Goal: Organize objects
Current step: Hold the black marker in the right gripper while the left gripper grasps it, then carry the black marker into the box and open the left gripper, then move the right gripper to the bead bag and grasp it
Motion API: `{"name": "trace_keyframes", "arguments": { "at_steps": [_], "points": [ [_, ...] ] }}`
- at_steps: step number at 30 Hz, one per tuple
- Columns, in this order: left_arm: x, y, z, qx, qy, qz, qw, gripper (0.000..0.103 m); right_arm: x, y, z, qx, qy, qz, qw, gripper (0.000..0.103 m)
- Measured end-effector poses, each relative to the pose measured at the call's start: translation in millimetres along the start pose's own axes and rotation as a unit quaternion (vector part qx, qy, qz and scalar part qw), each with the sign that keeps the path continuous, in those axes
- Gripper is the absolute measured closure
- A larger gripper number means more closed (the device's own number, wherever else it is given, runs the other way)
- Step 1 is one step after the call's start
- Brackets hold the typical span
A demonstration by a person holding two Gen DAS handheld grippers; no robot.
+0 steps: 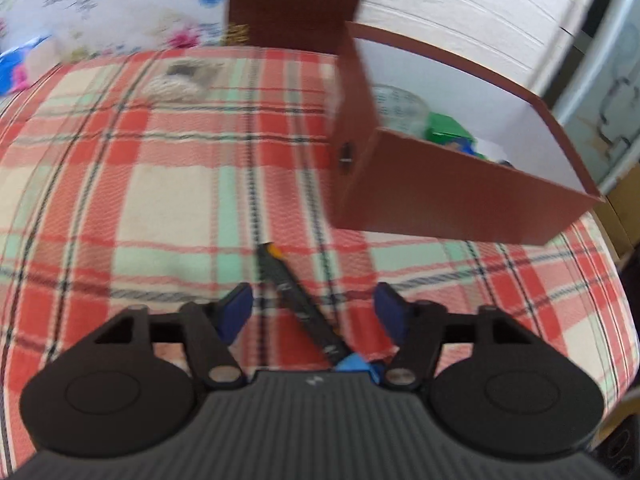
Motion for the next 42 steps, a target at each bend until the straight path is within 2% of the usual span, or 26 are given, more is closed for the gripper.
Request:
{"name": "trace_keyframes", "arguments": {
  "at_steps": [2, 4, 5, 6, 7, 9, 12, 17, 18, 19, 20, 21, 22, 24, 25, 26, 27, 29, 30, 31, 32, 33, 34, 36, 40, 42],
  "points": [
    [12.9, -6.3, 10.1, 0.026, 0.002, -0.039, 0.9989, 0.023, -3.9, 0.7, 1.0, 0.002, 0.005, 0.017, 1.0, 0.085],
    [19.4, -17.1, 23.0, 0.059, -0.008, -0.071, 0.9957, 0.026, -8.5, 1.6, 1.8, 0.006, 0.016, 0.041, 0.999, 0.085],
    [18.1, -17.7, 22.6, 0.046, 0.0, -0.063, 0.9969, 0.034, -9.3, 1.8, 2.5, 0.006, 0.03, 0.06, 0.998, 0.085],
    [13.5, -16.3, 21.2, 0.039, 0.002, -0.044, 0.9983, 0.064, -11.9, 2.8, 1.5, 0.006, 0.047, 0.086, 0.995, 0.085],
    [7.6, -16.3, 20.9, 0.045, -0.008, -0.031, 0.9985, 0.067, -13.9, 3.1, 1.0, 0.007, 0.062, 0.109, 0.992, 0.085],
    [2.0, -9.2, 14.6, 0.041, -0.034, -0.045, 0.9976, 0.08, -14.1, 2.9, -0.2, 0.009, 0.067, 0.118, 0.991, 0.085],
    [-20.2, 14.3, -5.4, 0.004, -0.064, -0.019, 0.9978, 0.082, -8.9, 11.4, -5.9, -0.007, 0.06, 0.093, 0.994, 0.085],
    [-83.1, 74.1, -21.6, -0.056, -0.104, 0.053, 0.9916, 0.082, -14.8, 59.1, -21.3, -0.094, 0.016, 0.051, 0.994, 0.085],
    [-96.1, 87.6, -22.3, -0.066, -0.109, 0.066, 0.9897, 0.075, -19.3, 71.2, -22.6, -0.114, 0.001, 0.042, 0.993, 0.085],
    [-110.2, 99.2, -21.3, -0.076, -0.111, 0.081, 0.9876, 0.062, -24.8, 84.0, -22.4, -0.133, -0.018, 0.033, 0.99, 0.085],
    [-122.5, 108.6, -19.6, -0.089, -0.105, 0.097, 0.9858, 0.029, -32.3, 97.0, -20.3, -0.149, -0.046, 0.027, 0.987, 0.085],
    [-129.2, 116.1, -18.2, -0.109, -0.089, 0.107, 0.9843, 0.012, -42.2, 109.4, -17.4, -0.165, -0.082, 0.025, 0.983, 0.082],
    [-133.2, 121.1, -16.9, -0.136, -0.068, 0.116, 0.9816, 0.011, -53.7, 119.7, -14.1, -0.183, -0.12, 0.021, 0.976, 0.07],
    [-133.8, 119.7, -11.4, -0.149, -0.042, 0.139, 0.9781, 0.011, -77.6, 129.0, -5.0, -0.188, -0.193, 0.01, 0.963, 0.044],
    [-128.5, 114.8, -10.2, -0.149, -0.038, 0.143, 0.9777, 0.011, -88.1, 128.5, -3.4, -0.179, -0.218, 0.016, 0.959, 0.046],
    [-120.9, 108.2, -8.1, -0.15, -0.033, 0.145, 0.9775, 0.011, -94.8, 125.3, -5.8, -0.178, -0.219, 0.028, 0.959, 0.046],
    [-110.3, 101.8, -4.0, -0.147, -0.021, 0.149, 0.9776, 0.011, -97.4, 119.8, -11.4, -0.189, -0.214, 0.035, 0.958, 0.052],
    [-86.0, 87.1, 2.9, -0.135, 0.007, 0.143, 0.9804, 0.009, -94.2, 105.2, -32.0, -0.209, -0.225, 0.011, 0.952, 0.044],
    [-72.5, 81.6, 3.4, -0.136, 0.002, 0.126, 0.9826, 0.007, -89.8, 95.6, -36.1, -0.209, -0.236, 0.0, 0.949, 0.044],
    [-59.0, 77.1, 0.6, -0.138, 0.0, 0.108, 0.9845, 0.007, -87.3, 83.9, -38.2, -0.208, -0.236, -0.004, 0.949, 0.044],
    [-45.3, 72.7, 0.4, -0.134, 0.017, 0.101, 0.9856, 0.008, -85.7, 70.9, -38.8, -0.196, -0.231, -0.003, 0.953, 0.044],
    [-30.3, 67.9, 1.4, -0.132, 0.037, 0.097, 0.9858, 0.008, -82.8, 56.9, -29.2, -0.169, -0.224, 0.0, 0.96, 0.045],
    [-13.2, 62.6, 3.0, -0.128, 0.05, 0.092, 0.9863, 0.008, -71.8, 47.1, 1.6, -0.137, -0.217, -0.005, 0.967, 0.045],
    [25.7, 49.9, 9.7, -0.109, 0.085, 0.074, 0.9876, 0.008, -54.8, 43.6, 11.2, -0.115, -0.19, -0.044, 0.974, 0.045],
    [117.8, 21.5, 21.2, -0.067, 0.18, 0.025, 0.9811, 0.008, -18.8, 36.6, 35.6, -0.044, -0.137, -0.089, 0.986, 0.045],
    [158.0, 11.5, 13.3, -0.083, 0.186, -0.009, 0.979, 0.0, -4.1, 30.2, 49.3, -0.02, -0.113, -0.108, 0.987, 0.045]
  ]
}}
Point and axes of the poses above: each gripper's, at about its wrist camera, not at the fingertips, and z roughly the way its jaws point, x to its left, y to its top, the point moved 7 cm from there along z, roughly the way its jaws point, and after that the axes turned 7 degrees about -x, right-handed, at the moved point
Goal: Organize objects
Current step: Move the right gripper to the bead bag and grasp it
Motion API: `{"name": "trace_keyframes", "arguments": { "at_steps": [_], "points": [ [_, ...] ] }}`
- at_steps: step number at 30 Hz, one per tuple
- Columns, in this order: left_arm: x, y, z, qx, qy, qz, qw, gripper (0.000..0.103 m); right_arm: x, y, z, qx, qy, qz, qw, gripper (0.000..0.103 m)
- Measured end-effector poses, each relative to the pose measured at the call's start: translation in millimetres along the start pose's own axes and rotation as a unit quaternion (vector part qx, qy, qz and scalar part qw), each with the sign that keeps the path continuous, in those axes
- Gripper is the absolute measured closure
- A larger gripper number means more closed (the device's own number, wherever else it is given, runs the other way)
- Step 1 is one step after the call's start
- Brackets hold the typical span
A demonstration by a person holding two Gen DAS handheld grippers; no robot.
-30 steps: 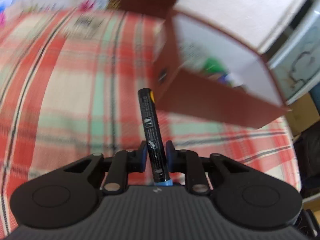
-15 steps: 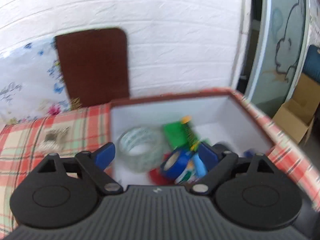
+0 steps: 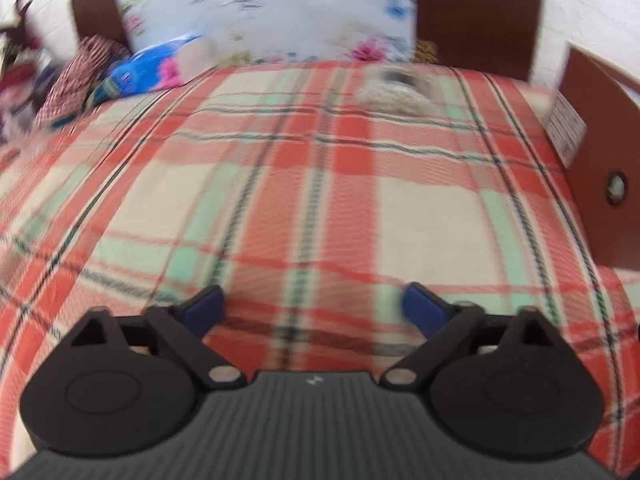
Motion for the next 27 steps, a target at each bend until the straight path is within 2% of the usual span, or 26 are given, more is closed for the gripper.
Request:
{"name": "trace_keyframes", "arguments": {
  "at_steps": [2, 4, 7, 9, 12, 14, 17, 19, 23, 27],
  "points": [
    [27.9, -3.5, -0.1, -0.028, 0.034, 0.012, 0.999, 0.0, 18.6, -0.9, 12.0, 0.019, 0.03, -0.016, 0.999, 0.045],
    [47.1, -2.7, 4.1, -0.065, 0.05, 0.039, 0.9959, 0.0, 38.1, -1.4, 25.6, 0.047, 0.058, -0.039, 0.996, 0.045],
    [67.6, 3.9, 20.1, -0.065, 0.039, 0.012, 0.9971, 0.0, 70.2, -4.4, 54.4, 0.086, 0.092, -0.065, 0.99, 0.044],
    [70.6, 11.6, 28.5, -0.066, 0.034, 0.002, 0.9972, 0.0, 83.2, 0.1, 68.4, 0.086, 0.1, -0.073, 0.989, 0.043],
    [71.1, 19.7, 34.4, -0.068, 0.021, -0.01, 0.9974, 0.0, 91.0, 11.4, 99.0, 0.086, 0.094, -0.072, 0.989, 0.033],
    [71.9, 22.8, 39.1, -0.066, 0.013, -0.022, 0.9975, 0.0, 88.2, 20.2, 119.3, 0.084, 0.086, -0.056, 0.991, 0.03],
    [70.2, 23.3, 40.8, -0.068, 0.01, -0.024, 0.9973, 0.0, 85.3, 37.0, 150.2, 0.067, 0.088, -0.006, 0.994, 0.028],
    [71.6, 22.3, 39.7, -0.069, 0.005, -0.03, 0.9971, 0.0, 83.3, 50.3, 168.3, 0.045, 0.096, 0.034, 0.994, 0.023],
    [71.8, 22.2, 40.9, -0.07, 0.003, -0.03, 0.9971, 0.0, 81.5, 70.4, 215.8, 0.013, 0.057, 0.083, 0.995, 0.019],
    [71.2, 22.8, 42.3, -0.07, 0.001, -0.031, 0.997, 0.0, 79.5, 77.3, 268.5, 0.022, 0.037, 0.119, 0.992, 0.018]
  ]
}}
Point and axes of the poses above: each gripper's, at about its wrist camera, not at the fingertips, and z roughly the way its jaws point, x to its left, y to its top, the point moved 7 cm from there along z, roughly the way its jaws point, and after that the axes turned 7 degrees about -x, right-handed, at the moved point
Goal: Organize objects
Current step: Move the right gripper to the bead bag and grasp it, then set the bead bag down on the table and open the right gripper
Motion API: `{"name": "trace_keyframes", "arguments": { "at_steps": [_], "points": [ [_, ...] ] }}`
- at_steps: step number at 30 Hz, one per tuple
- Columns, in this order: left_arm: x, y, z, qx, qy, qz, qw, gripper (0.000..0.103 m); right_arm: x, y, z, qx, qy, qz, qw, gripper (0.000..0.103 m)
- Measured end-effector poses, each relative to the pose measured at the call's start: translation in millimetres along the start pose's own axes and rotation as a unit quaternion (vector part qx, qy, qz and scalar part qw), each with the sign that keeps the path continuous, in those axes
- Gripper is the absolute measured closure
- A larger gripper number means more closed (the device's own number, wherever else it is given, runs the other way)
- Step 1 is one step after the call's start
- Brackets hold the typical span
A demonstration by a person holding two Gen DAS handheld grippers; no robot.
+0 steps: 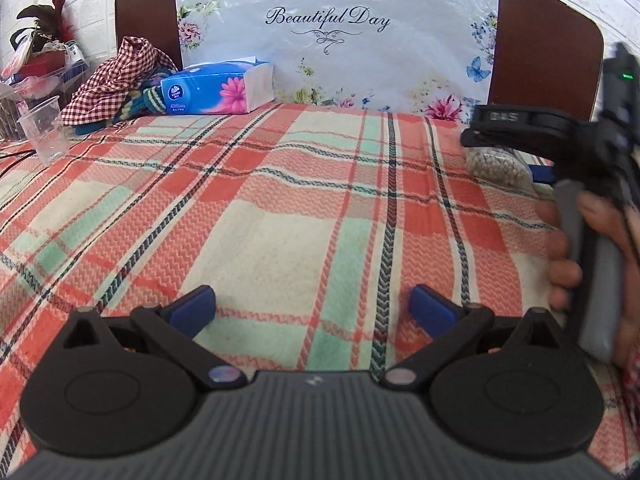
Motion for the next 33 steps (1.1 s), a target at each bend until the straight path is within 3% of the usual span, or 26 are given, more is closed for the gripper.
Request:
{"name": "trace_keyframes", "arguments": {
  "at_steps": [2, 3, 4, 7, 16, 33],
  "points": [
    [-0.1, 0.2, 0.4, 0.0, 0.0, 0.0, 1.0, 0.0, 0.2, 2.4, 18.7, 0.001, -0.008, 0.001, 1.0, 0.02],
    [-0.4, 0.3, 0.7, 0.0, 0.0, 0.0, 1.0, 0.0, 1.6, 2.5, 24.4, 0.004, -0.012, -0.008, 1.0, 0.027],
    [-0.4, 0.4, 0.7, 0.0, 0.0, 0.0, 1.0, 0.0, 2.8, 1.5, 26.9, 0.005, -0.018, -0.017, 1.0, 0.042],
    [-0.8, 0.7, 1.6, 0.002, 0.001, 0.003, 1.0, 0.0, 0.3, 0.5, 24.7, 0.006, -0.013, -0.011, 1.0, 0.053],
    [-2.9, 1.3, 5.0, 0.008, 0.008, 0.012, 0.9999, 0.0, 18.5, -23.1, -10.6, 0.036, -0.006, -0.1, 0.994, 0.056],
    [-2.3, 1.2, -2.1, 0.003, 0.029, 0.018, 0.9994, 0.0, -15.9, -88.2, -214.5, 0.077, 0.011, -0.171, 0.982, 0.056]
  ]
}}
Point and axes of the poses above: each gripper's, at about its wrist camera, not at the fingertips, and z roughly the way its jaws point, x to its left, y to its top, the point moved 7 cm from there along z, roughly the way its jaws point, and after that the axes turned 7 degrees about -x, right-handed, at the moved point
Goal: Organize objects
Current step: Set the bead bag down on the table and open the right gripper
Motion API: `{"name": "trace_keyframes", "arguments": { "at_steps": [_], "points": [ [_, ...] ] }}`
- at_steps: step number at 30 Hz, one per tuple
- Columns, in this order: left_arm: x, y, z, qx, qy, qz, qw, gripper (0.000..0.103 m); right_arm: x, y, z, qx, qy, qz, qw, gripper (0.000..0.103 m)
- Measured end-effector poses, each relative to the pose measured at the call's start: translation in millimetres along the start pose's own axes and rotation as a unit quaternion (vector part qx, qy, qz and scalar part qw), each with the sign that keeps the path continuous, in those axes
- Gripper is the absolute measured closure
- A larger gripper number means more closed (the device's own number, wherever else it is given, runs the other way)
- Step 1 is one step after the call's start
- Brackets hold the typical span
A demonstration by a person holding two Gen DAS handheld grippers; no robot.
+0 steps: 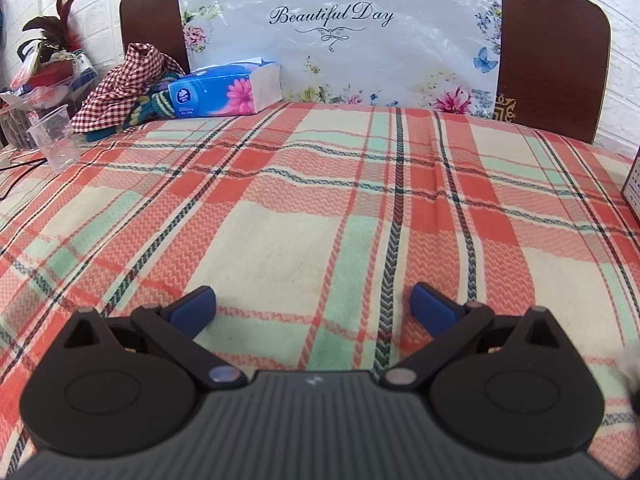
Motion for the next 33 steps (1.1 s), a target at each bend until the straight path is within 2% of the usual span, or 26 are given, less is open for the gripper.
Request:
{"name": "trace_keyframes", "arguments": {
  "at_steps": [8, 19, 29, 33],
  "points": [
    [3.8, -4.1, -10.8, -0.003, 0.023, 0.001, 0.9997, 0.0, -29.7, -29.2, -58.8, -0.013, -0.041, 0.013, 0.999, 0.056],
    [3.5, -9.1, -22.2, -0.009, 0.036, 0.012, 0.9992, 0.0, -26.7, -35.1, -65.4, -0.018, -0.043, 0.002, 0.999, 0.033],
    [2.2, -14.6, -35.6, -0.014, 0.051, 0.022, 0.9984, 0.0, -31.7, -45.6, -81.2, -0.027, -0.054, 0.003, 0.998, 0.03],
    [0.2, -24.0, -51.4, -0.005, 0.046, 0.003, 0.9989, 0.0, -32.8, -47.8, -85.0, -0.033, -0.062, -0.003, 0.998, 0.029]
  ]
}}
Point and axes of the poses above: each gripper's, at about its wrist camera, not at the fingertips, and z roughly the way its jaws point, x to its left, y to its top, the point moved 7 cm from there along z, roughly the way its jaws point, and after that the axes turned 7 degrees about -x, right-handed, at the moved point
